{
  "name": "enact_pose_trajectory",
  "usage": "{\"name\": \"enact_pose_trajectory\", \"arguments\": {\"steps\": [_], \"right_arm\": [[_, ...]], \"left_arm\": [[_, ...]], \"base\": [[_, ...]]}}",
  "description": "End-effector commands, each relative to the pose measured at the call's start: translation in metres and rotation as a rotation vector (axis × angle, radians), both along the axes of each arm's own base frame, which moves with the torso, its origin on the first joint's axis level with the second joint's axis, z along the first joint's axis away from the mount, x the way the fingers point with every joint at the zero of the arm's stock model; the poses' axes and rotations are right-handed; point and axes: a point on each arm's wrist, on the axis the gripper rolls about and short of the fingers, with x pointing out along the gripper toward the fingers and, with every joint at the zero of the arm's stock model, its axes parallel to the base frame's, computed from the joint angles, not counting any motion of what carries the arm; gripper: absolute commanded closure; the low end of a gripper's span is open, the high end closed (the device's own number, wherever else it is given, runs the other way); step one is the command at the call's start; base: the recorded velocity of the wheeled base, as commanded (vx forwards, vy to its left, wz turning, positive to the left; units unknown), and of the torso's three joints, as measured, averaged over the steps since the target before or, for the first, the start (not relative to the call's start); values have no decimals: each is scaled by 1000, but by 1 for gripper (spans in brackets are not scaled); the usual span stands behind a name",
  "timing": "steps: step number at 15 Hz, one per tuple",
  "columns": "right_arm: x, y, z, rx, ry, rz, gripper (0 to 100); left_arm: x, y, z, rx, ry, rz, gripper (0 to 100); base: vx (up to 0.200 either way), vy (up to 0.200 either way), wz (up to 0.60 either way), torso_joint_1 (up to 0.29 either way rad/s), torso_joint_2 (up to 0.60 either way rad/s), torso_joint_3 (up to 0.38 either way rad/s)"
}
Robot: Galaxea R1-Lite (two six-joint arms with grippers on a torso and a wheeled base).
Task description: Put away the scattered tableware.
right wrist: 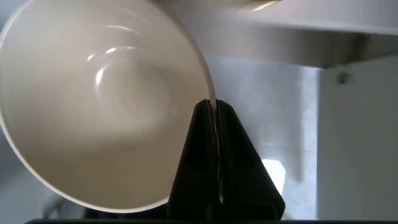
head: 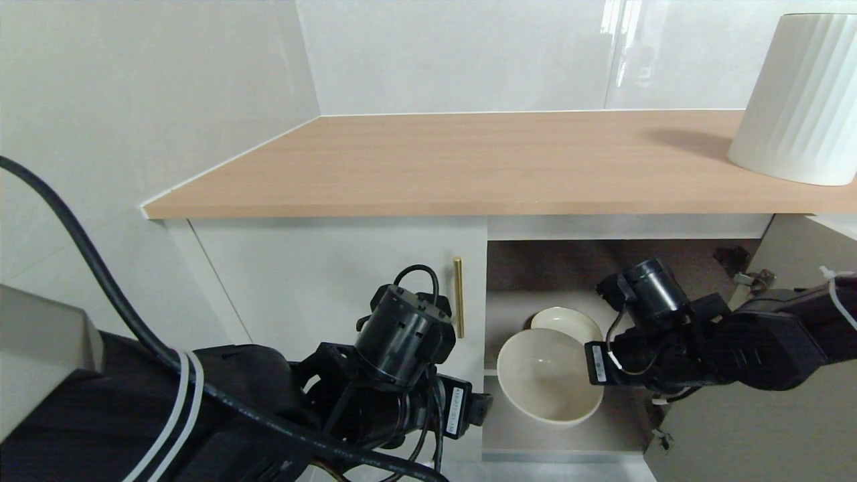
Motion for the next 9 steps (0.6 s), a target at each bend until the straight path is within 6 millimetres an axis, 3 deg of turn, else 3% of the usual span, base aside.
{"name": "enact_pose_trajectory", "arguments": {"steps": [1, 9], "right_arm": [[34, -12, -20, 6, 10, -141, 100], [89, -46, -27, 51, -56, -389, 100]], "left_arm": [[0, 0, 1, -2, -2, 2, 0], [0, 0, -1, 1, 1, 0, 0]], "base": [[0, 0, 0, 0, 0, 0], [0, 0, 0, 0, 0, 0]]}}
